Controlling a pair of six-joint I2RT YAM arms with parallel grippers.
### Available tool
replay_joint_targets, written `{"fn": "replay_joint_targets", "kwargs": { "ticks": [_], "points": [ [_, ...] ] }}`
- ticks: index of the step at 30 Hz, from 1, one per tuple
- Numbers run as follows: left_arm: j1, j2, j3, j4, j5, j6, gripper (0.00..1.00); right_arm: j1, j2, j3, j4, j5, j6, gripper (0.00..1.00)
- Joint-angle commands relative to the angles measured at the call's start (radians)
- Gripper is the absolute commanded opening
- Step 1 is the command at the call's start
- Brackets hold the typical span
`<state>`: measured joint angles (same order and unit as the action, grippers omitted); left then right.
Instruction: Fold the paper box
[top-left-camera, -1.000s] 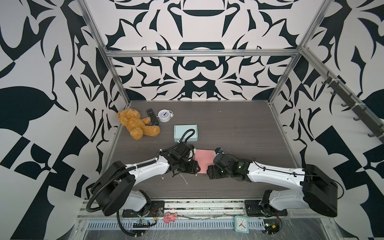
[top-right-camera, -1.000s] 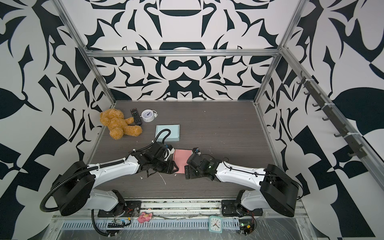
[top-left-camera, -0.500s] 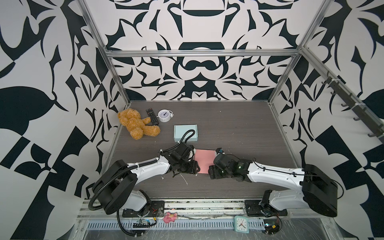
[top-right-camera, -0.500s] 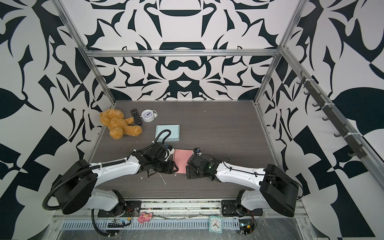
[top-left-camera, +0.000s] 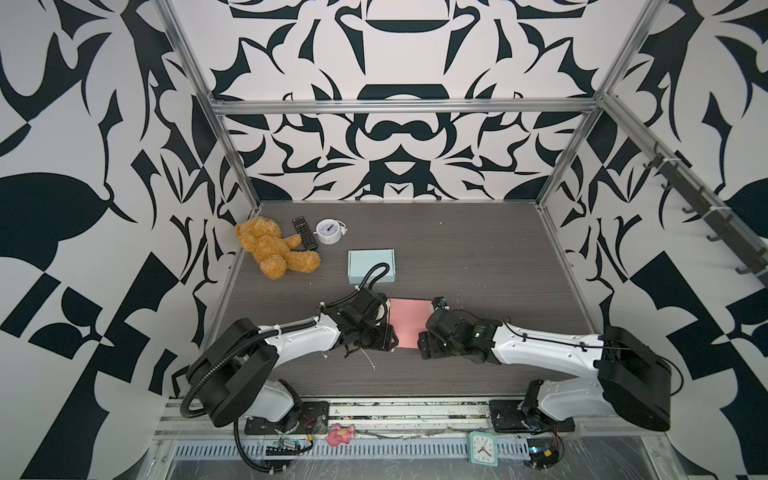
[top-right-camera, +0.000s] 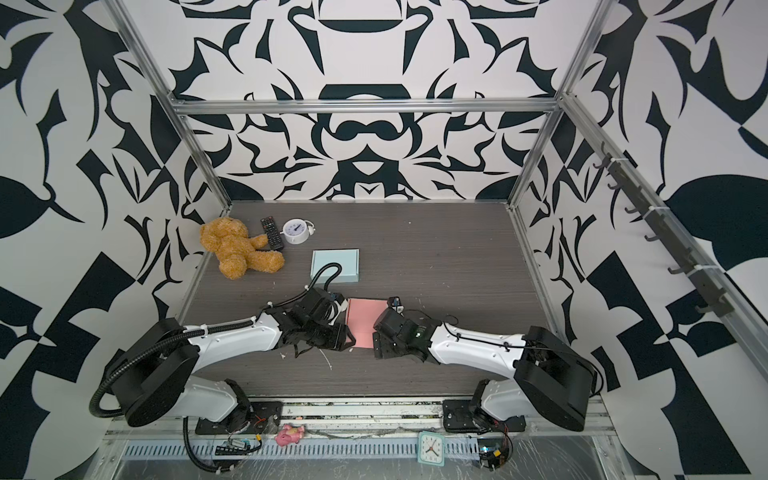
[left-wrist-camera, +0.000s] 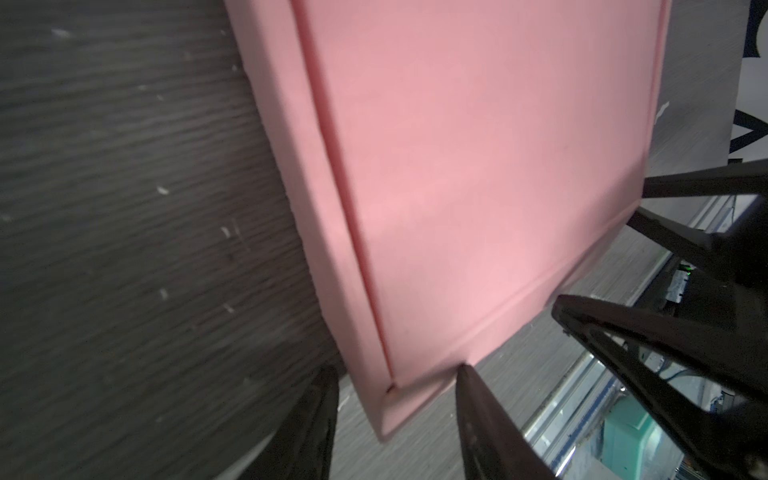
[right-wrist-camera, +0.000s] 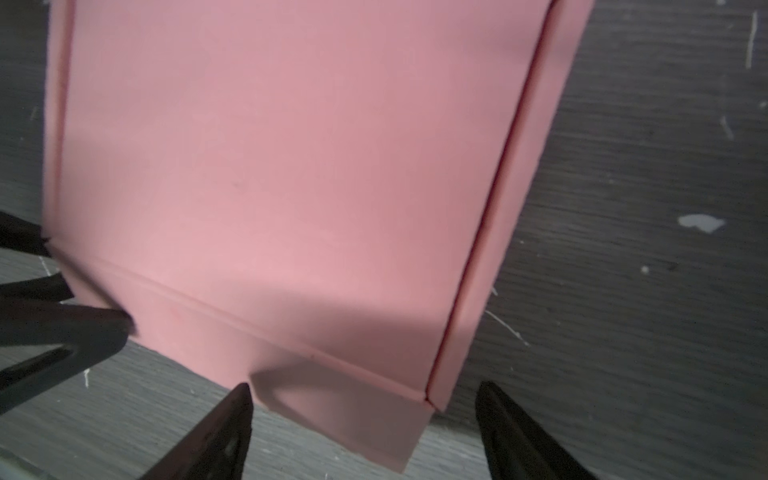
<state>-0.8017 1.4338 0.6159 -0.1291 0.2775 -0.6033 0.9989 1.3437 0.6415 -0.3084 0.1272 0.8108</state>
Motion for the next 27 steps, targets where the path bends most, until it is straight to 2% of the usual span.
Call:
{"fn": "replay_joint_targets", "kwargs": {
  "ticks": [1, 6, 12, 18, 27],
  "points": [
    [-0.004, 0.018, -0.019, 0.023, -0.013, -0.012, 0.49, 0.005, 0.011, -0.002, 0.010, 0.031, -0.011, 0.86],
    [-0.004, -0.018, -0.026, 0.022, -0.003, -0.015, 0.49, 0.003, 0.007, 0.006, -0.001, 0.043, -0.019, 0.86],
    [-0.002, -0.088, -0.024, -0.053, 0.014, 0.019, 0.57, 0.002, -0.015, 0.001, -0.010, 0.057, -0.025, 0.87],
    [0.009, -0.151, 0.021, -0.140, -0.024, 0.067, 0.58, -0.003, -0.039, -0.008, -0.018, 0.057, -0.036, 0.88],
    [0.073, -0.021, 0.221, -0.173, -0.013, 0.160, 0.58, -0.020, -0.065, -0.019, -0.021, 0.057, -0.048, 0.88]
  ]
}}
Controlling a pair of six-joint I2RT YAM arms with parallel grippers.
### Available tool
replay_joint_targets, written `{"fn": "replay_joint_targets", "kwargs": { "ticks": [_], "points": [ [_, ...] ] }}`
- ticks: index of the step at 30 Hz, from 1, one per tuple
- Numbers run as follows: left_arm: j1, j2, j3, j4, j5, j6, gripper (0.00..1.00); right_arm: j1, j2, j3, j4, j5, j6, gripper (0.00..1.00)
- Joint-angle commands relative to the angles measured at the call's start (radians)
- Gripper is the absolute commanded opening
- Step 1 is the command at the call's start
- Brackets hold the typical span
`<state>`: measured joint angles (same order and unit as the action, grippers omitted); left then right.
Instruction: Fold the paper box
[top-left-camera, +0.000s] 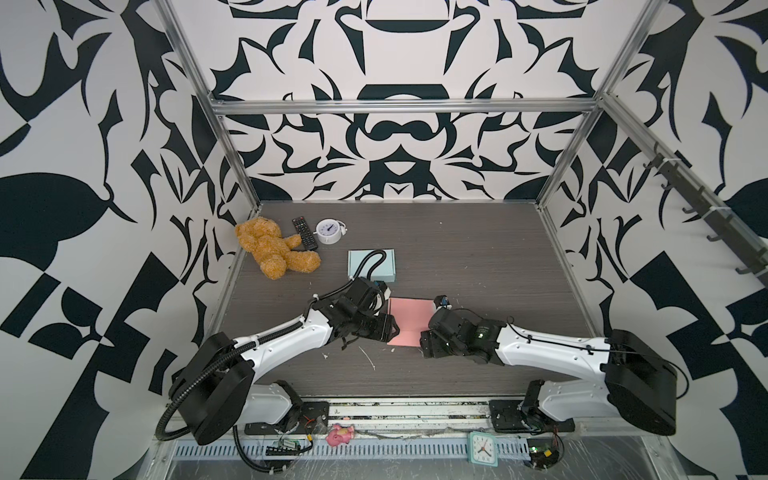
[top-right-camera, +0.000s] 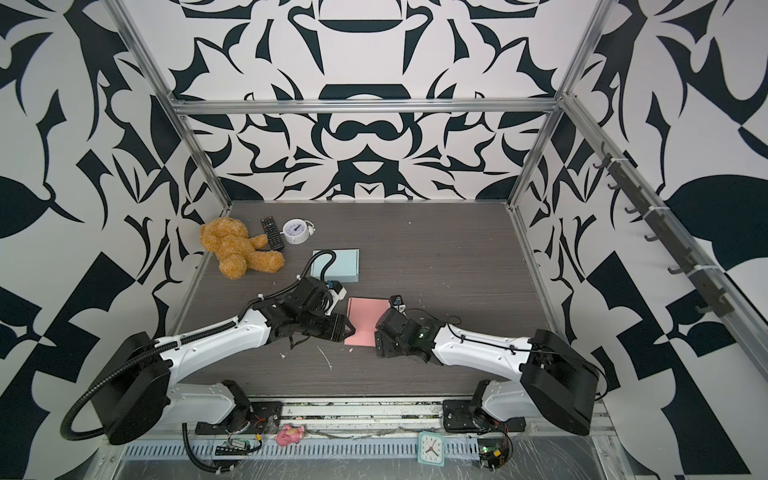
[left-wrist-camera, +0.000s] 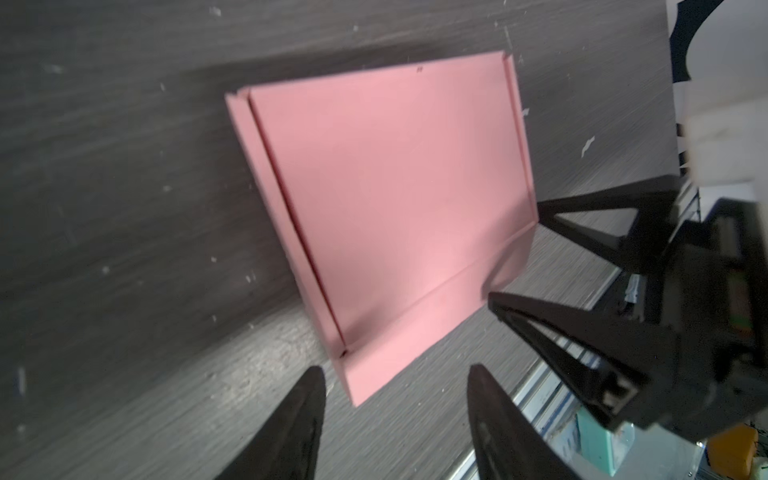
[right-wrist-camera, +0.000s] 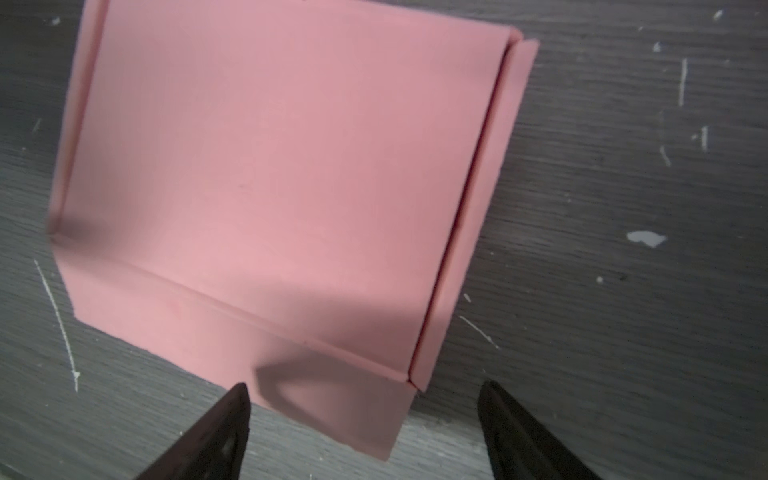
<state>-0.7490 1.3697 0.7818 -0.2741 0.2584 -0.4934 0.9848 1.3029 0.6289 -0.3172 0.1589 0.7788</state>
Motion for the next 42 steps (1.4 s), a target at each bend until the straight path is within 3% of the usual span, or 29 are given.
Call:
{"fn": "replay_joint_targets", "kwargs": {
  "ticks": [1, 14, 20, 42],
  "points": [
    [0.032, 0.068, 0.079, -0.024, 0.013, 0.058, 0.58, -0.008, -0.025, -0.009, -0.012, 0.025, -0.016, 0.88],
    [0.112, 0.384, 0.353, -0.044, 0.072, 0.141, 0.57, -0.025, -0.046, -0.029, -0.022, 0.024, -0.017, 0.88],
    [0.117, 0.433, 0.370, -0.043, 0.084, 0.163, 0.57, -0.035, -0.059, -0.047, -0.016, 0.023, -0.016, 0.88],
    [0.116, 0.321, 0.238, -0.066, 0.109, 0.161, 0.55, -0.121, -0.057, -0.060, -0.009, 0.006, -0.074, 0.88]
  ]
}}
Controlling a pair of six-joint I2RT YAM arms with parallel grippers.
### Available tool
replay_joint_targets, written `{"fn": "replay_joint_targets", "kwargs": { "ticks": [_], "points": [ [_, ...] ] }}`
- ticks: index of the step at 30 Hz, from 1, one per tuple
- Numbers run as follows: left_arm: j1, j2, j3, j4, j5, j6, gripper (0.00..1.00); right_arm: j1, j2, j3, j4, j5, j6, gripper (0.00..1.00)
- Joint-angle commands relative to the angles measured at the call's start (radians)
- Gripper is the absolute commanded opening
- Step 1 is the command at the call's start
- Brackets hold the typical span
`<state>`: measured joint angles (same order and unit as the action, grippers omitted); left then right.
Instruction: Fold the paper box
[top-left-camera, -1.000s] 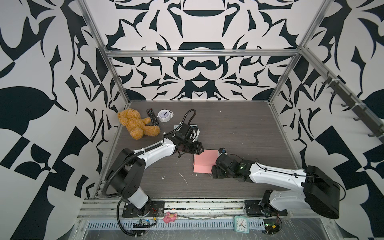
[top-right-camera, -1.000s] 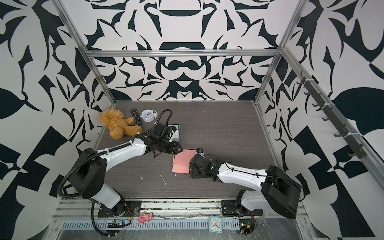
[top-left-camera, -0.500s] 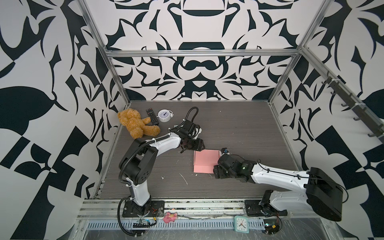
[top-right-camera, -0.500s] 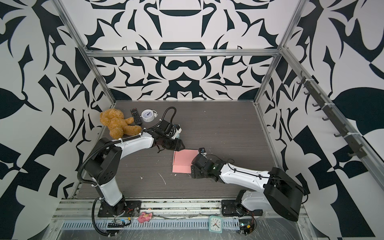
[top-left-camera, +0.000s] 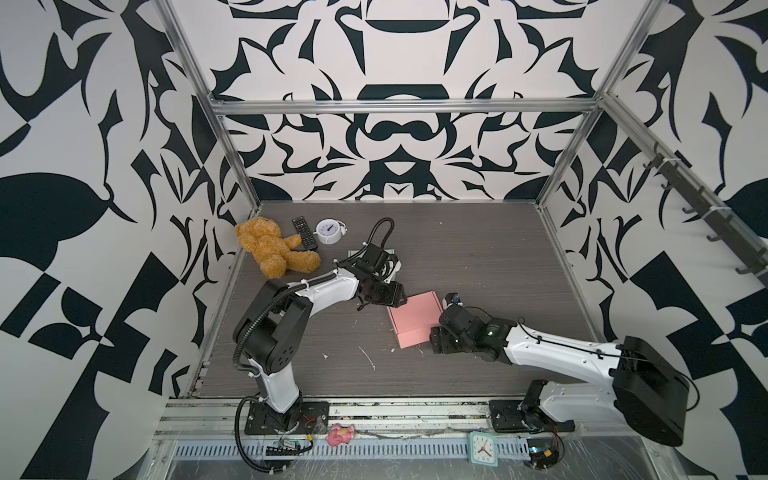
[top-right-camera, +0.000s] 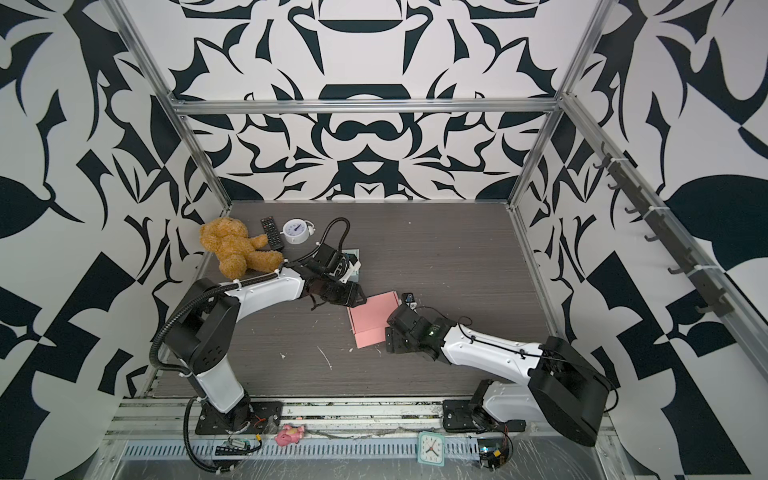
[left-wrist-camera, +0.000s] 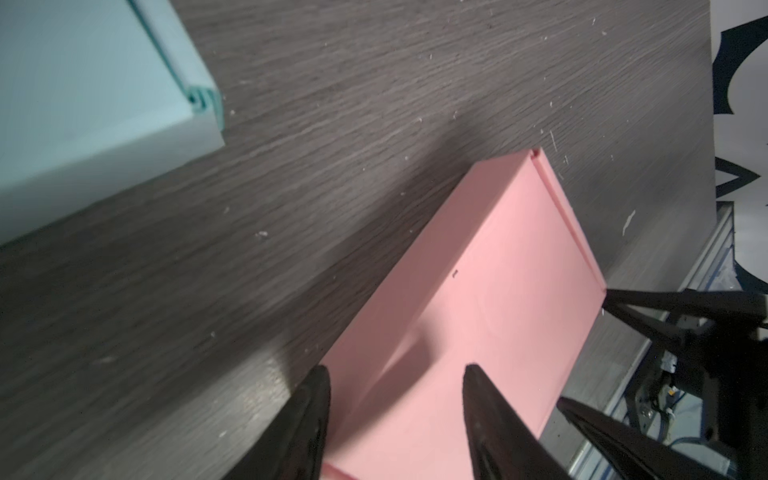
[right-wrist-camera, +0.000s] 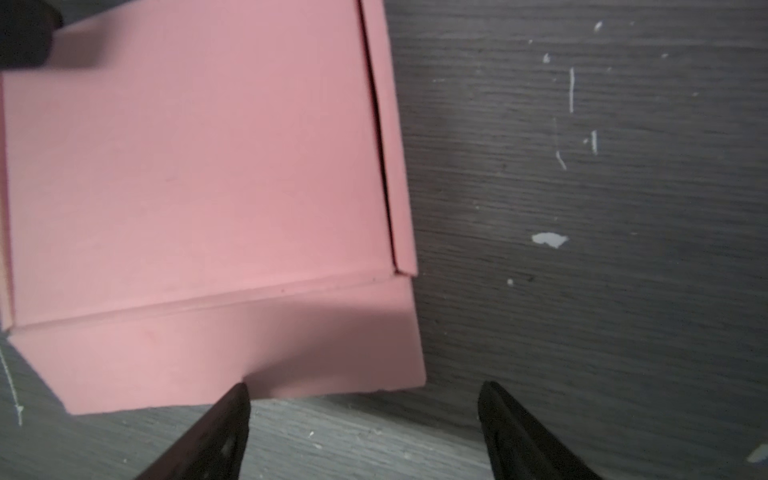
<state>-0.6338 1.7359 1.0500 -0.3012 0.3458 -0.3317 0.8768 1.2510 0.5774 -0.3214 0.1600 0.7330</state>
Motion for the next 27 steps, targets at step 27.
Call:
{"fn": "replay_joint_targets", "kwargs": {
  "ticks": [27],
  "points": [
    [-0.039, -0.202, -0.235, 0.025, 0.055, -0.095, 0.54, -0.053, 0.076, 0.054, 0.038, -0.020, -0.084, 0.88]
  ]
}}
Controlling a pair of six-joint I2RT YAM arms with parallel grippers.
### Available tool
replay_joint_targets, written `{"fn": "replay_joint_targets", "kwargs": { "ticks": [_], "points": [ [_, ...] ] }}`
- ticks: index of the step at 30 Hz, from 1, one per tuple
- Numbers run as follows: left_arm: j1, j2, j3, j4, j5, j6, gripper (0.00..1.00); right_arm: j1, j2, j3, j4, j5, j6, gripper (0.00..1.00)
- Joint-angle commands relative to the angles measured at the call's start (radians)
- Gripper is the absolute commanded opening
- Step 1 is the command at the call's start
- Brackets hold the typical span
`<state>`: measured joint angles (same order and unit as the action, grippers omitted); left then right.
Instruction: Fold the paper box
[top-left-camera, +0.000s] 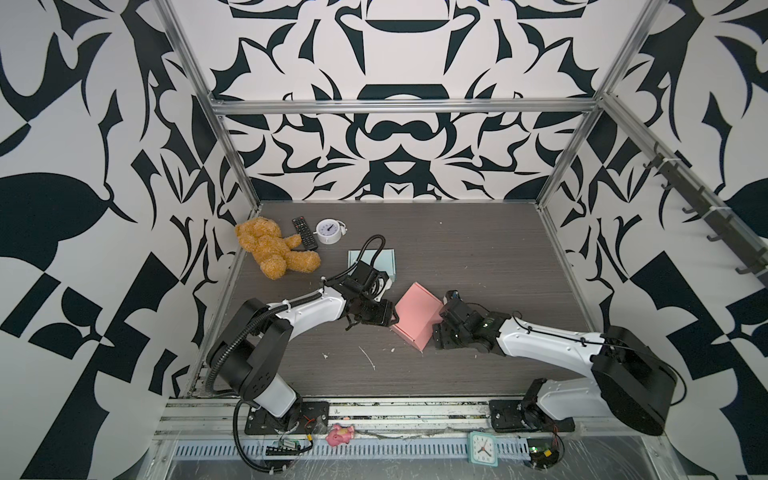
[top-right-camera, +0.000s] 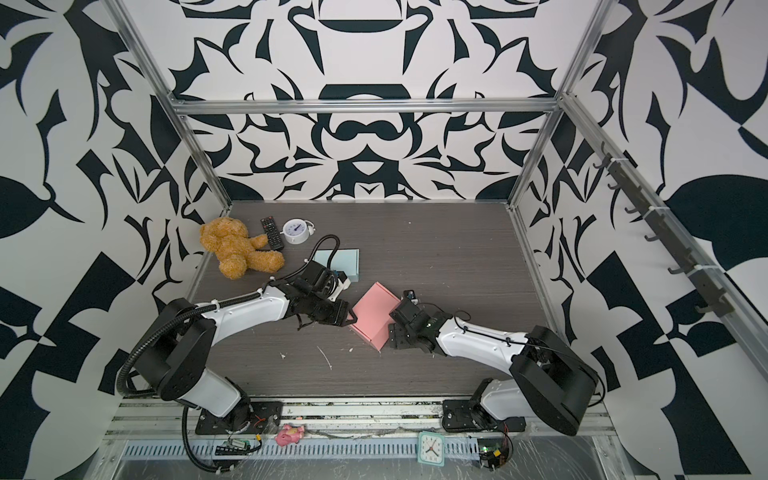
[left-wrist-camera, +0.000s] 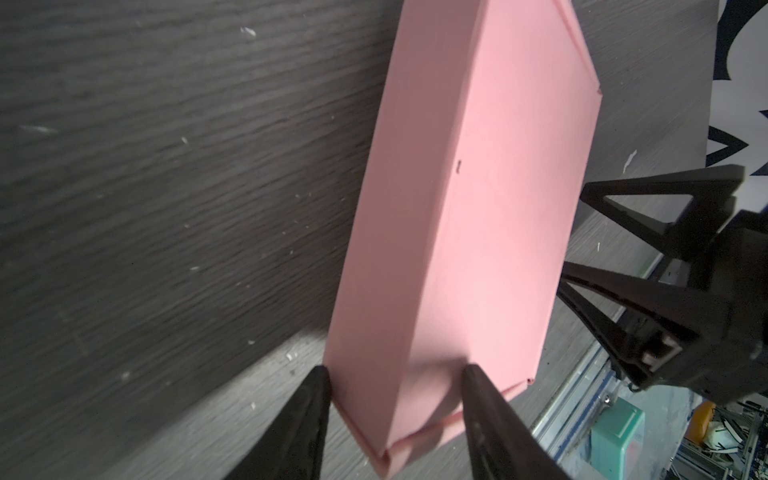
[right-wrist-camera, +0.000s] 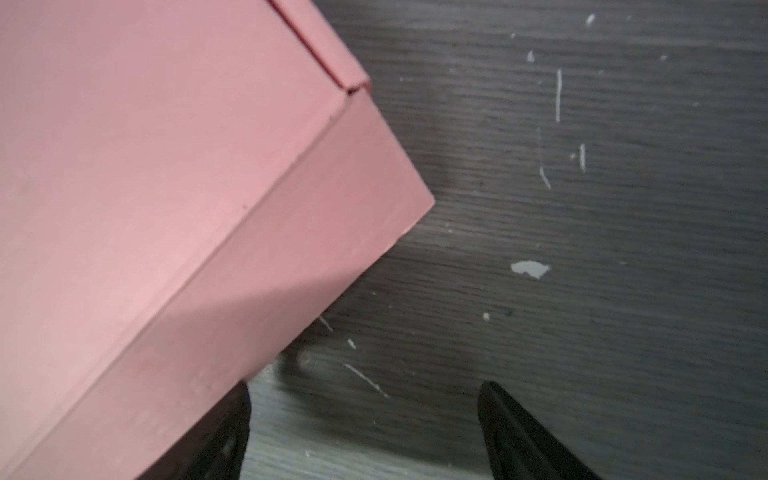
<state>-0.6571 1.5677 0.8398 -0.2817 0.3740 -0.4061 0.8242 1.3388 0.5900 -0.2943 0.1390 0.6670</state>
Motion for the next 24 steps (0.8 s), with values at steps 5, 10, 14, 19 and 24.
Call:
{"fn": "replay_joint_targets", "kwargs": {
  "ticks": [5, 10, 14, 19, 24],
  "points": [
    [-0.032, -0.070, -0.077, 0.023, 0.019, -0.051, 0.53, -0.001, -0.030, 0.038, -0.001, 0.008, -0.021, 0.88],
    [-0.074, -0.080, -0.109, 0.065, 0.009, -0.102, 0.52, 0.000, -0.042, 0.037, -0.015, 0.014, -0.024, 0.88],
    [-0.090, -0.106, -0.131, 0.066, 0.002, -0.120, 0.52, -0.001, -0.051, 0.028, -0.015, 0.017, -0.022, 0.88],
    [-0.083, -0.181, -0.162, 0.024, 0.007, -0.123, 0.53, -0.004, -0.057, 0.027, -0.014, 0.022, -0.024, 0.88],
    [-0.061, -0.233, -0.155, -0.014, 0.000, -0.112, 0.56, -0.004, -0.051, 0.033, -0.014, 0.020, -0.029, 0.88]
  ]
}}
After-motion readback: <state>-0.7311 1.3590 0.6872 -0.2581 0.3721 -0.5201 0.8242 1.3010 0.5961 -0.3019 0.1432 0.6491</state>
